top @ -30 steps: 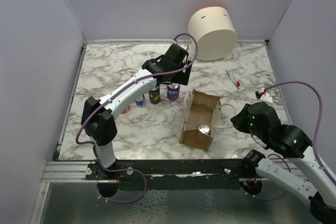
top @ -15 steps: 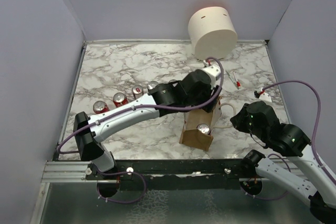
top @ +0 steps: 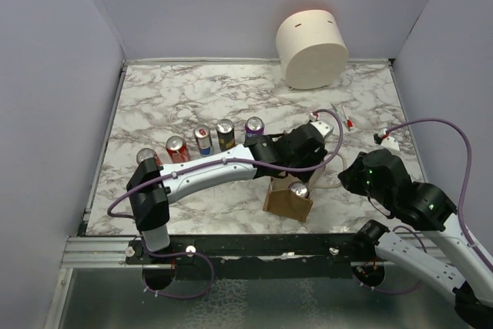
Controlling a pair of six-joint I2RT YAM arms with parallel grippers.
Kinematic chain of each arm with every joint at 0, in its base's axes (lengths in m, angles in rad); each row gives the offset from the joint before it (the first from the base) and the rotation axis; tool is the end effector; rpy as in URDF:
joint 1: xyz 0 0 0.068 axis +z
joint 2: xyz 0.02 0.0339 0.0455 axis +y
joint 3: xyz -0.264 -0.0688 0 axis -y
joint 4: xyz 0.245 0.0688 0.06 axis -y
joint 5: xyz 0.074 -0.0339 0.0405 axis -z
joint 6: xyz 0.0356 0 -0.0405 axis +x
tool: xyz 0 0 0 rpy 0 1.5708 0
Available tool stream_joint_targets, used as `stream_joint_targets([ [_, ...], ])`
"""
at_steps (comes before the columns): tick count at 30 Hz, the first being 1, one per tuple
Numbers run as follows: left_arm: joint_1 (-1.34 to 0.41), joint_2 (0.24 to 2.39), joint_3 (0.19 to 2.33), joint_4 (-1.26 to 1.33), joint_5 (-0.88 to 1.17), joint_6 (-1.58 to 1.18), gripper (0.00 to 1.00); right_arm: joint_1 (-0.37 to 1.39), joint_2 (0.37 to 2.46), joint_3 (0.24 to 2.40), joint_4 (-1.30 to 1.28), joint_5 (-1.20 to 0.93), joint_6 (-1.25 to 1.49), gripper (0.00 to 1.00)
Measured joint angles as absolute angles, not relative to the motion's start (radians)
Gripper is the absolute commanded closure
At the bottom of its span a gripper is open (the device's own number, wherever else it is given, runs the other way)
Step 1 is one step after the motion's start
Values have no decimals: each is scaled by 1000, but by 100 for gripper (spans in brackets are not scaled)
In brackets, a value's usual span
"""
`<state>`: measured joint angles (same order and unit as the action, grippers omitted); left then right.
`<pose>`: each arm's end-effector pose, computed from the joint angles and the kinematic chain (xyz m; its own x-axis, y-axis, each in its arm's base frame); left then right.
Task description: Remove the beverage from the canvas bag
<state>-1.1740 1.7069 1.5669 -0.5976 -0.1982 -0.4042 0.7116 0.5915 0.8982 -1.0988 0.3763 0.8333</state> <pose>0.1562 -0.3546 0.3270 -0.5724 0.3684 -0.7325 0.6774 0.7159 -0.1693 0.0779 0.0499 0.3156 -0.6674 0.3335 -0.6659 0.1220 0.9310 0.3439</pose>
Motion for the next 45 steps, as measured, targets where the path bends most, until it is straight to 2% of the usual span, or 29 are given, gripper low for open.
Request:
stream_joint_targets([
  [5, -1174, 1779, 1563, -619, -192, -416, 38, 712, 590, 898, -1098, 376, 833, 89],
  [10, -1174, 1800, 1563, -628, -185, -427, 25, 712, 584, 898, -1099, 376, 833, 89],
  [13, -1174, 1801, 1556, -630, -173, -436, 20, 712, 582, 898, -1099, 376, 833, 89],
  [45, -1244, 1794, 1425, -599, -119, -443, 9, 712, 587, 898, -1098, 376, 833, 89],
])
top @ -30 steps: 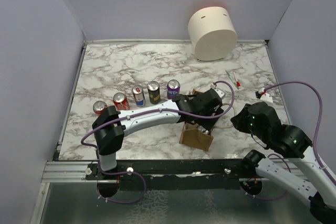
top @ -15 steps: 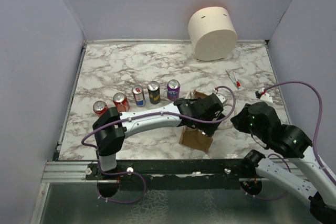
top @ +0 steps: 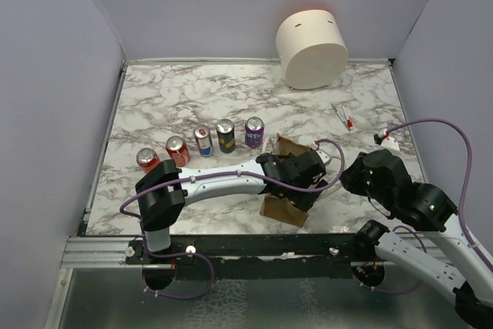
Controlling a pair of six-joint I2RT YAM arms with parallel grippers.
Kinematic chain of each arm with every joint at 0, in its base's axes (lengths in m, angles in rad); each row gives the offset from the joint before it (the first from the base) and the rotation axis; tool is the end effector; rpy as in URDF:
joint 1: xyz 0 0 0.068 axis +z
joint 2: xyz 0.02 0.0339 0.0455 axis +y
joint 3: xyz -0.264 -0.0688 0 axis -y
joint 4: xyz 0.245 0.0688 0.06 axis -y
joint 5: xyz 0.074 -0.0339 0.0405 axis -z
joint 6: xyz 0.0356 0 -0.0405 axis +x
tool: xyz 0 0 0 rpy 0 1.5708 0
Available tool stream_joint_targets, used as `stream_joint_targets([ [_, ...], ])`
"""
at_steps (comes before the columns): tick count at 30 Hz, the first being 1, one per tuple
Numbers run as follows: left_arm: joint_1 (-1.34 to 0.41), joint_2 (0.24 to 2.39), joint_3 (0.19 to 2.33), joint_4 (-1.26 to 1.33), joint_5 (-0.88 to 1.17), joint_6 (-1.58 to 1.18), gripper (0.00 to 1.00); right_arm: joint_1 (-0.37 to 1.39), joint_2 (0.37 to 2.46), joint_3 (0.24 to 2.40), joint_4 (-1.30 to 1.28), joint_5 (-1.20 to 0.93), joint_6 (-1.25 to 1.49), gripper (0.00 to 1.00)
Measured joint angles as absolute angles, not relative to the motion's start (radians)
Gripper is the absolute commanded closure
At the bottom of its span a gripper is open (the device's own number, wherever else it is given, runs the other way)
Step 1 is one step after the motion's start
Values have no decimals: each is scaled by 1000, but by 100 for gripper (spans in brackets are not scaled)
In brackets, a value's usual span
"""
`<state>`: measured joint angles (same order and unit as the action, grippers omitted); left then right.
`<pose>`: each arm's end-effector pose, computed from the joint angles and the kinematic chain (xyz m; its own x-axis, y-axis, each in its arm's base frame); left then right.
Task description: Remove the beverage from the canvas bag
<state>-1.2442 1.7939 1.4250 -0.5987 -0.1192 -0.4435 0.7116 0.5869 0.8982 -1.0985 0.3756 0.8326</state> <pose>0.1293 -0.3686 0.2485 -0.6329 0.5404 -0.5544 0.7165 0.6801 -0.1550 0.0772 0.0493 0.3160 -0.6654 0.3349 -0.6672 0.1199 0.9301 0.3472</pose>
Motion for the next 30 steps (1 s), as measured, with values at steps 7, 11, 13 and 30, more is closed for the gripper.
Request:
stream_joint_targets([
  [7, -1246, 1788, 1398, -582, -119, -451, 10, 712, 590, 898, -1099, 375, 833, 89],
  [11, -1246, 1788, 1398, -582, -119, -451, 17, 712, 592, 898, -1098, 375, 832, 89],
  [13, -1247, 1788, 1398, -581, -118, -451, 21, 712, 594, 898, -1098, 375, 832, 89],
  [30, -1254, 1805, 1460, -694, -139, -395, 75, 712, 596, 898, -1098, 373, 832, 89],
])
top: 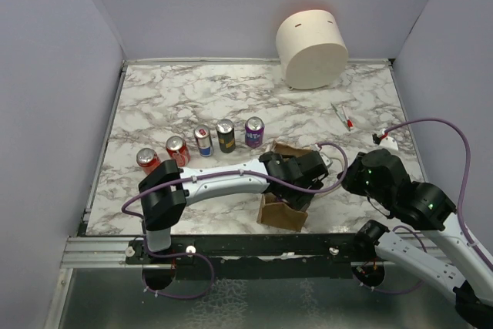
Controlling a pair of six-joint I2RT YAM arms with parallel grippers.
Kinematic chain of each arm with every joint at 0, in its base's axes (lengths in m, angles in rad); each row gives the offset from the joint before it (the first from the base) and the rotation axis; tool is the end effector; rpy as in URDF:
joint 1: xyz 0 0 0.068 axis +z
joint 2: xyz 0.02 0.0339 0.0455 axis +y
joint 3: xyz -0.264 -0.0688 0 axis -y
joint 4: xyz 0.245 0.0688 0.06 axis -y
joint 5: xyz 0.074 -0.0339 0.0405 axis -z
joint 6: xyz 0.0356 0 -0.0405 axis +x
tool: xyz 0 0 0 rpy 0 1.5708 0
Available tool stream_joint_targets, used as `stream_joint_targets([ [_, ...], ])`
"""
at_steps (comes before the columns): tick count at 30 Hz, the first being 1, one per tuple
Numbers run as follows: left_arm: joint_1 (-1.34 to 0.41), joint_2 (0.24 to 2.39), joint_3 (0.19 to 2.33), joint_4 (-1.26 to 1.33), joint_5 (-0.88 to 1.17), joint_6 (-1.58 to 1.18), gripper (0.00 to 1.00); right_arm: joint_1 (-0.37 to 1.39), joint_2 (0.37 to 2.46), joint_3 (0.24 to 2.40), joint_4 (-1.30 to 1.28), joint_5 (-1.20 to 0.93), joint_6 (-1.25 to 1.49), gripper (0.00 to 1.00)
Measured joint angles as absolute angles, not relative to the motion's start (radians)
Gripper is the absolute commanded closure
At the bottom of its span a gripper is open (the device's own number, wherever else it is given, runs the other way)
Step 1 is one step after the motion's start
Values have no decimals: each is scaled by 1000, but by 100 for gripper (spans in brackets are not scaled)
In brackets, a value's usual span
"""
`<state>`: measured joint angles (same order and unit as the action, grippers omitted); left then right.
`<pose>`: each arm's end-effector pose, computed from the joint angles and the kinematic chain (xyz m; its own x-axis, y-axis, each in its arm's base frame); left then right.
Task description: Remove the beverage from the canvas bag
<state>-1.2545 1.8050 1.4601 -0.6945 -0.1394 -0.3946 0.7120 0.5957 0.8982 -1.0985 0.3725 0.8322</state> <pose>0.1252 -0.3667 0.2497 -0.6010 0.6122 -0.5138 0.7455 0.6611 -0.0842 0.0784 0.0506 0.3153 -0.6717 0.3301 -0.6633 0.1201 0.9319 0.3422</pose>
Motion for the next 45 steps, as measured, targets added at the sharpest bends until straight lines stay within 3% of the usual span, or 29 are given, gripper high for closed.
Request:
stream_joint_targets([
  [11, -1255, 1817, 1642, -808, -178, -345, 100, 712, 596, 898, -1098, 373, 833, 89],
  [30, -1220, 1850, 2083, -950, -328, -276, 100, 712, 596, 898, -1098, 373, 833, 89],
  [45, -1007, 1691, 2088, -928, -407, -360, 100, 712, 596, 898, -1098, 373, 833, 89],
])
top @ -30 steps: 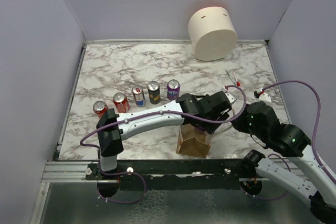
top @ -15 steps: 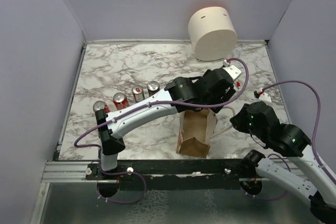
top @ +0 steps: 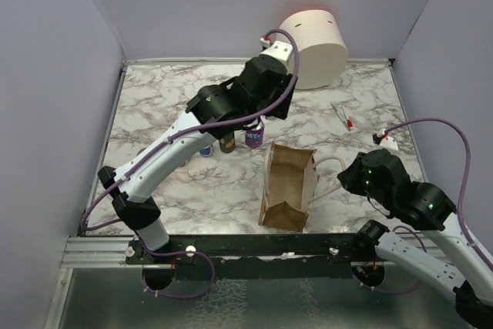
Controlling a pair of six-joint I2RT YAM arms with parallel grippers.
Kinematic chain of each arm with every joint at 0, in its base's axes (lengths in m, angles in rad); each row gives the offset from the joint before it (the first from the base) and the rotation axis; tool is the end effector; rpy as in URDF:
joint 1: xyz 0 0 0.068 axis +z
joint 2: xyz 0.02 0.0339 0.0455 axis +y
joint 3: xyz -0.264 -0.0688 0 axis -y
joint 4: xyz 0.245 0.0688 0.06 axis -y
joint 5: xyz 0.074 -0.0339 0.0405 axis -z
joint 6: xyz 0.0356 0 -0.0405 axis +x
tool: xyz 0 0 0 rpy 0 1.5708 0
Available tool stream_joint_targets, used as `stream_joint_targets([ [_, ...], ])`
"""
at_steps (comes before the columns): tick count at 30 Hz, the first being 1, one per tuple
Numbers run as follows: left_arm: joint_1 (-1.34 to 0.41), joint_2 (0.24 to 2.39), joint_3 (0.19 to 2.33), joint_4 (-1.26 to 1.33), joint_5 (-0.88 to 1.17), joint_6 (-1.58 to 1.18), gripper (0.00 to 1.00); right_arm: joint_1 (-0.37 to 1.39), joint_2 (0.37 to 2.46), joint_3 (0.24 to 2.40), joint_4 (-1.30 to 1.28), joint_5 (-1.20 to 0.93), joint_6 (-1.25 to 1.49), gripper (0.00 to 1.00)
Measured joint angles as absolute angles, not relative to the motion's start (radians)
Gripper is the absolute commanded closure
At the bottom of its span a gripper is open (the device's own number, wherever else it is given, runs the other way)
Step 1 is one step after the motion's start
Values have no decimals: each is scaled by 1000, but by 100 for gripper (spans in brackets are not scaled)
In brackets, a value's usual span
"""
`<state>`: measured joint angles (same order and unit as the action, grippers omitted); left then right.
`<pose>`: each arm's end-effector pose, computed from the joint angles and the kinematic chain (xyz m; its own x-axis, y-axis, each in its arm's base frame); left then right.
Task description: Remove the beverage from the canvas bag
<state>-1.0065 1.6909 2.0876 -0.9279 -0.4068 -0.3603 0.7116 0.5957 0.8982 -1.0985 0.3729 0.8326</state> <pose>0.1972 -0.2852 0.4716 -0.4628 0.1258 -0.8775 0.4599 0.8803 -0.1164 0.0785 0.0505 0.3153 -0.6713 0.3308 -0.6633 0.1209 0.9318 0.3423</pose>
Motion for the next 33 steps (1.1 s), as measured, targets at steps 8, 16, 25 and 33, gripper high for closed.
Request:
stream_joint_targets([
  [8, -927, 1578, 1991, -943, -457, -443, 100, 712, 596, 898, -1098, 373, 833, 89],
  [16, -892, 1491, 1735, -976, -456, -555, 100, 712, 608, 898, -1098, 373, 832, 89],
  [25, -863, 1434, 1447, -964, -388, -636, 100, 712, 611, 898, -1098, 373, 825, 89],
  [33, -795, 1434, 1284, -857, -319, -642, 100, 712, 611, 898, -1098, 373, 825, 89],
])
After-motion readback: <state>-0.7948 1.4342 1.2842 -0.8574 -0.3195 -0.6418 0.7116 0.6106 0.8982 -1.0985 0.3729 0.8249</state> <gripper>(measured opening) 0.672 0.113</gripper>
